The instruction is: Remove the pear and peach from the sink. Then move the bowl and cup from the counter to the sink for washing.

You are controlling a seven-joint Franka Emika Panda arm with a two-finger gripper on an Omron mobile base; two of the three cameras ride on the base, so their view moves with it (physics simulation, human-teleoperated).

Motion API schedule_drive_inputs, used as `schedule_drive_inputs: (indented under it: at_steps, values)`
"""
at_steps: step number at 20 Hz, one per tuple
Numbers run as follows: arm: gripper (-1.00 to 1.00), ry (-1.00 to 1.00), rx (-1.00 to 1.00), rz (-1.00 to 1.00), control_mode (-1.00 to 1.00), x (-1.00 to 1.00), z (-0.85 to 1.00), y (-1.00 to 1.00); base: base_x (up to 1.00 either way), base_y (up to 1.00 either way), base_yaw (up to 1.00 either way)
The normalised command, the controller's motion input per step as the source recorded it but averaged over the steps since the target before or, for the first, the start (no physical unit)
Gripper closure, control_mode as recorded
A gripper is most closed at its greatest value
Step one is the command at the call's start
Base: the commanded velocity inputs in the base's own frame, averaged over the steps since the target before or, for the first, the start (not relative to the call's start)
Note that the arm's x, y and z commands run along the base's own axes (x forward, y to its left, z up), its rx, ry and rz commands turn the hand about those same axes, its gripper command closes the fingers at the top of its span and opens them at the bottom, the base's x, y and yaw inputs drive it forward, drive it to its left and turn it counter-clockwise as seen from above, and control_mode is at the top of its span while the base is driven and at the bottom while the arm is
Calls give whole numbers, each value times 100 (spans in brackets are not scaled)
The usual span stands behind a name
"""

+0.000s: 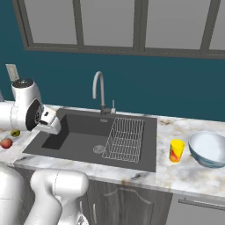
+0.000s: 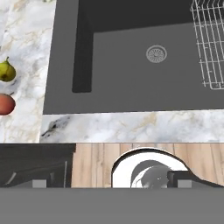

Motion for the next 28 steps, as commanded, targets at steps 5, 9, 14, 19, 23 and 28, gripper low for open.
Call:
schedule_drive_inputs:
  at_steps: [5,9,14,19,23,28]
  values:
    - [-100,-5,0,0,-100,-19,14,-41,0,0,0]
    - [-100,-10,0,0,-100,-20,14,-43,0,0,0]
    - [-100,-7,0,-3,-100,-19,13,-43,0,0,0]
    - [-100,0,0,-7,-100,-16,12,-43,0,0,0]
    - [-100,0,0,-7,-100,-15,13,-39,0,0,0]
    - [-100,0,-1,-7,-100,-13,15,-38,0,0,0]
